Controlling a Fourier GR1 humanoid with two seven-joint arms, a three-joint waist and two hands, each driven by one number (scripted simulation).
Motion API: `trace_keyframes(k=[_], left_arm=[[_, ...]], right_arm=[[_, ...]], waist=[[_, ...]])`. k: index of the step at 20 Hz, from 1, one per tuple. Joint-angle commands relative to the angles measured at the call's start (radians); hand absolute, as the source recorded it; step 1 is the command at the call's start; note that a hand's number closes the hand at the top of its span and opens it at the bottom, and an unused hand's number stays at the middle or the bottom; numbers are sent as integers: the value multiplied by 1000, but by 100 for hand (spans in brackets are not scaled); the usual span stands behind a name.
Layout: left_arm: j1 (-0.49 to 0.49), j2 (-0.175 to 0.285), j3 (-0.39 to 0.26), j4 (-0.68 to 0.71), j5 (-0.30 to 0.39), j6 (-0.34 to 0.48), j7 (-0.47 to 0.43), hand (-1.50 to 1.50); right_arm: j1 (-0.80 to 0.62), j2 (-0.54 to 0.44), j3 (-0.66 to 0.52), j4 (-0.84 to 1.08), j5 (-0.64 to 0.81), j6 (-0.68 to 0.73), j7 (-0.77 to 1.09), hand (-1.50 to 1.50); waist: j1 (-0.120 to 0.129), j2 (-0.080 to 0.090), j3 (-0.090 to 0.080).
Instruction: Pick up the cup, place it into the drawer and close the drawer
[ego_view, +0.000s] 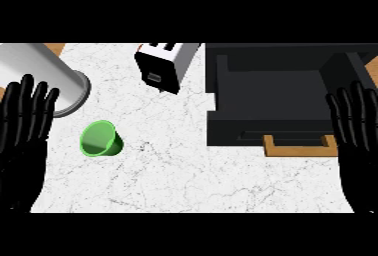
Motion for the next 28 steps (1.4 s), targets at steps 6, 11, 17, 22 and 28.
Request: trace_keyframes(k=[6, 11, 17, 22, 28], left_arm=[[-11, 197, 58, 101, 395, -444, -121, -150], [-8, 273, 230, 348, 709, -548, 18, -150], [-167, 324, 261, 681, 625, -645, -27, -150], [-159, 278, 238, 881, 441, -725, -196, -150], [-240, 266, 239, 1114, 248, -690, -380, -150]], right_arm=[[-28, -18, 0, -3, 7, 20, -33, -150], [-40, -90, -15, 75, -74, 122, 60, -150], [-99, -124, -61, 105, -116, 162, 102, -150], [-142, -111, -85, 182, -119, 166, 42, -150], [-211, -71, -52, 199, -64, 115, 53, -150]], waist=[[-15, -27, -49], [-10, -25, -46], [-21, -27, -45], [-18, -27, -45], [-19, -27, -45]])
